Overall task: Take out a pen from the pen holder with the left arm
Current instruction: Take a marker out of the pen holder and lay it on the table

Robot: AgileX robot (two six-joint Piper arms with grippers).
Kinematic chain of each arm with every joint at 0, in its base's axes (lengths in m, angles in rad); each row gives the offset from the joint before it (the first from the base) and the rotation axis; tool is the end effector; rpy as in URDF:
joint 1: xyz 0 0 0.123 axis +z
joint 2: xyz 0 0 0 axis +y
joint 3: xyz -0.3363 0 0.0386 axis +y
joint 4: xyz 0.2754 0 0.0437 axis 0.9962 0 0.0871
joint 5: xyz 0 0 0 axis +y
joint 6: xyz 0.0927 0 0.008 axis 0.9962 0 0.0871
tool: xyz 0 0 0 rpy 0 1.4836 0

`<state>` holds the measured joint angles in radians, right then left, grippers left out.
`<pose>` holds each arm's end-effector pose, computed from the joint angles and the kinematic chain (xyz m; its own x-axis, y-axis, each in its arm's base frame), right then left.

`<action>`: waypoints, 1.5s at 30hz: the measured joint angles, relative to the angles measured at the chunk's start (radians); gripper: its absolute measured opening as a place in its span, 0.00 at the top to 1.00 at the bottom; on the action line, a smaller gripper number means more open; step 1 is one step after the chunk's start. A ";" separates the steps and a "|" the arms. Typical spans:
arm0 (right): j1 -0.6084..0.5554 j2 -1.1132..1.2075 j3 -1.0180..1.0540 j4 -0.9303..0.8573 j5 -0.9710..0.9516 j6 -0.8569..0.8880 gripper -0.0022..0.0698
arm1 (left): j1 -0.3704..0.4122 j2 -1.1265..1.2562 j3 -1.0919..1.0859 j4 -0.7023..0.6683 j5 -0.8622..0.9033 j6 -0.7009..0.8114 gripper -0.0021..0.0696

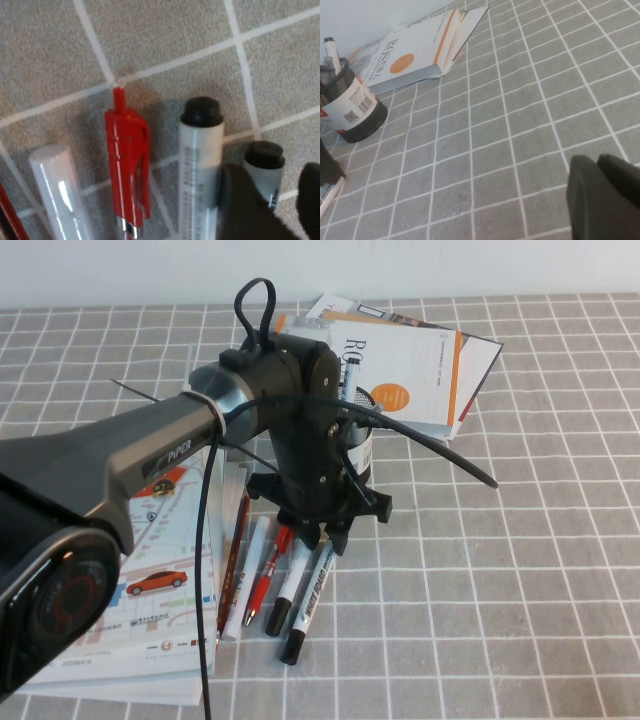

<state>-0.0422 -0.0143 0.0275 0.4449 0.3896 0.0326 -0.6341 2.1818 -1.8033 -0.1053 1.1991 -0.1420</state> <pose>0.0279 0.0141 0.1713 -0.2996 0.4404 -0.8464 0.0161 0.8893 0.4570 0.4007 -0.3060 0.2229 -0.8968 0.4379 -0.0633 0.4424 0.8900 -0.1108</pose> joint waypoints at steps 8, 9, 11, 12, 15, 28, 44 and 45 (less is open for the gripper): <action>0.000 0.000 0.000 0.000 0.000 0.000 0.99 | 0.000 0.001 0.000 0.000 0.009 0.000 0.58; 0.000 0.000 0.000 0.000 0.000 0.000 0.99 | 0.000 0.001 -0.008 0.000 0.014 0.000 0.58; 0.000 0.000 0.000 0.000 0.000 0.000 0.99 | 0.000 0.003 -0.031 0.004 0.020 0.003 0.58; 0.000 0.000 0.000 0.000 0.000 0.000 0.99 | 0.000 0.003 -0.047 0.007 0.020 0.010 0.58; 0.000 0.000 0.000 0.000 0.000 0.000 0.99 | 0.000 -0.025 -0.077 0.017 0.020 0.029 0.60; 0.000 0.000 0.000 0.000 0.000 0.000 0.99 | 0.000 -0.411 -0.088 0.128 0.037 0.119 0.97; 0.000 0.000 0.000 0.000 0.000 0.000 0.99 | -0.268 -0.903 0.233 0.429 -0.086 -0.009 0.97; 0.000 0.000 0.000 0.000 0.001 0.000 0.99 | -0.280 -0.943 0.303 0.439 -0.105 -0.029 0.97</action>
<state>-0.0422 -0.0143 0.0275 0.4449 0.3902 0.0326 -0.9137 1.2392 -1.5002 0.3340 1.0945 -0.1708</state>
